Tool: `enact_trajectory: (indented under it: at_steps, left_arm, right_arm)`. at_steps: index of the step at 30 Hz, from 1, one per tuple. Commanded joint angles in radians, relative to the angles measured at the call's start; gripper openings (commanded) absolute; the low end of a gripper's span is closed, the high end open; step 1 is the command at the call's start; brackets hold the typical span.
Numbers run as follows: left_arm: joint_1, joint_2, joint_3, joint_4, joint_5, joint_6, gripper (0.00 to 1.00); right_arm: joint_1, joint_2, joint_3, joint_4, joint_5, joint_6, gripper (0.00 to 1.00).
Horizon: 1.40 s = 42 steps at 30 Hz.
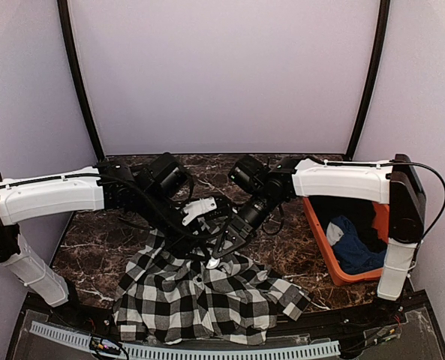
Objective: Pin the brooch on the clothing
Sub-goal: Pin the brooch to the flattened clothing.
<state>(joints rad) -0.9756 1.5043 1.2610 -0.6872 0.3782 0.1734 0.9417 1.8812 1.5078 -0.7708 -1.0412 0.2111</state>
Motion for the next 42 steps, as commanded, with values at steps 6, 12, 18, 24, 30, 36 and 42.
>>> enact_trajectory:
  at_steps: [6,12,18,24,30,36,42]
  left_arm:
    - [-0.007,0.041,0.034,-0.067,-0.056,0.024,0.59]
    - [-0.024,0.074,0.051,-0.091,-0.091,0.023,0.59]
    - [-0.038,0.107,0.072,-0.124,-0.128,0.024,0.58]
    - [-0.039,0.104,0.068,-0.122,-0.103,0.021,0.58]
    - [-0.039,0.068,0.045,-0.095,-0.051,0.022,0.6]
    - [-0.039,0.058,0.037,-0.091,-0.014,0.025,0.6]
    - [-0.039,0.04,0.021,-0.072,0.013,0.029,0.62]
  right_arm:
    - [0.006,-0.012,0.032,0.023,-0.078,0.013,0.0]
    - [0.004,-0.006,0.038,0.022,-0.062,0.028,0.0]
    - [0.002,-0.004,0.043,0.02,-0.054,0.039,0.0]
    - [-0.002,-0.015,0.036,0.027,-0.077,0.038,0.0]
    - [-0.015,-0.039,0.006,0.058,-0.109,0.044,0.0]
    - [-0.017,-0.046,0.003,0.059,-0.112,0.036,0.0]
    - [-0.027,-0.048,0.003,0.058,-0.121,0.035,0.0]
